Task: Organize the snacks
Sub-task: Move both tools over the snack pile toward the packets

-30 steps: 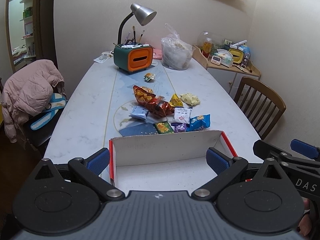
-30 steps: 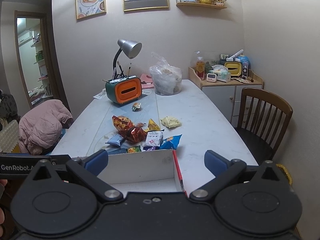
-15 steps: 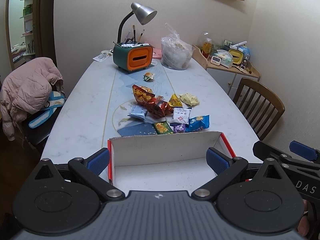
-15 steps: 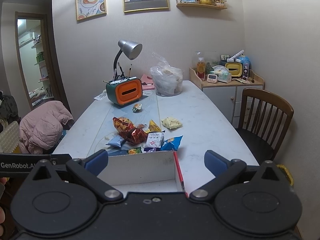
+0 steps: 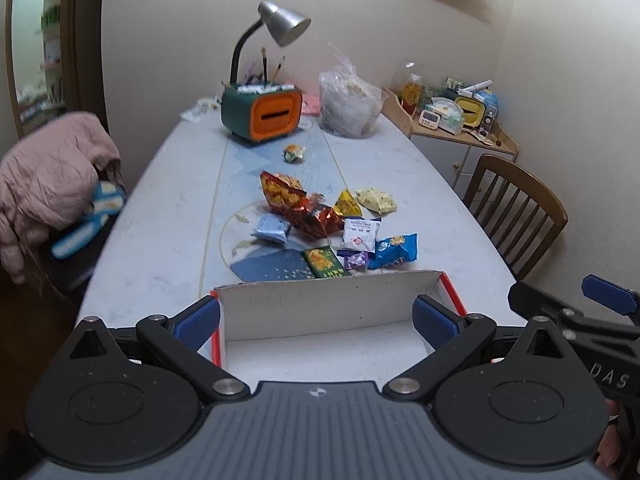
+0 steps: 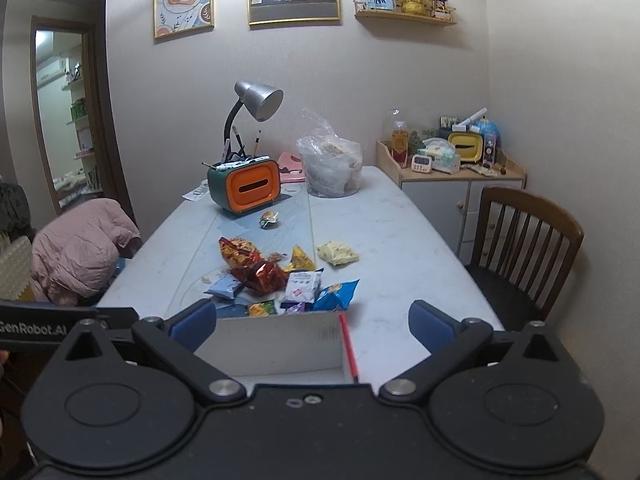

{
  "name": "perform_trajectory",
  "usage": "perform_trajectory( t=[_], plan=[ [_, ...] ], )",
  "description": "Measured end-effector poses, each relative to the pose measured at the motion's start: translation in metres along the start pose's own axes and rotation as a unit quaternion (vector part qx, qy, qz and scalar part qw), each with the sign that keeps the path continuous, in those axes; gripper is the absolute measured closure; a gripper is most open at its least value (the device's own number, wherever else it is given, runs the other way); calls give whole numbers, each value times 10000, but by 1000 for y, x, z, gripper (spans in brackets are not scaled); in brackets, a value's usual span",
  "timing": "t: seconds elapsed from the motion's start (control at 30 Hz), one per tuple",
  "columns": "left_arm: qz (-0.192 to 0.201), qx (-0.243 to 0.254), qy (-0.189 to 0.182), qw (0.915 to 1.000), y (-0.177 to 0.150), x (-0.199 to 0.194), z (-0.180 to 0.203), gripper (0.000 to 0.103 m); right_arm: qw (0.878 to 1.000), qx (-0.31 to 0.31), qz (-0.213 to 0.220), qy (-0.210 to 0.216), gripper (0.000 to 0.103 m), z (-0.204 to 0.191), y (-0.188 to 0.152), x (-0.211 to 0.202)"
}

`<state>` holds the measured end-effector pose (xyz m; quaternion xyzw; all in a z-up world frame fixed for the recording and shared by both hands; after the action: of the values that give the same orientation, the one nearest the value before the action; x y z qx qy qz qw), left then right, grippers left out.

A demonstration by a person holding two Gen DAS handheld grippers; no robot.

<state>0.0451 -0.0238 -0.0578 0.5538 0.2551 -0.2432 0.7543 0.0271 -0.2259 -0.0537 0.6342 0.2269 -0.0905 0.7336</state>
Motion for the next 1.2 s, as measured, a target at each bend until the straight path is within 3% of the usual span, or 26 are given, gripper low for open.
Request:
perform_trajectory(
  t=[0.33, 0.5, 0.77, 1.03, 1.2],
  plan=[
    [-358, -247, 179, 9989, 51, 37, -10, 0, 9982, -164, -523, 232, 1, 26, 35, 54],
    [-389, -156, 242, 9988, 90, 58, -6, 0, 9953, -120, -813, 519, 1, 39, 60, 87],
    [-830, 159, 206, 9962, 137, 102, 20, 0, 9875, -239, -1272, 904, 3, 54, 88, 149],
    [-1665, 395, 233, 9850, 142, 167, 45, 0, 9702, -570, -1867, 1438, 5, 61, 90, 217],
    [-2078, 392, 301, 9769, 132, 206, 52, 0, 9554, -920, -2252, 1674, 6, 66, 74, 256]
  ],
)
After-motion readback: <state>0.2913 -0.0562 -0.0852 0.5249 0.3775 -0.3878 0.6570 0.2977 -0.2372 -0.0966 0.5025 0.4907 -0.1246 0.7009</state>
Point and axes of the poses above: each gripper's, at about its wrist camera, not at the fingertips, and x roughly the way its jaws point, z to its right, y to its top, the point moved 8 cm from there along x, roughly the way its jaws point, and after that the axes turned 8 degrees about -x, right-handed, at the moved point
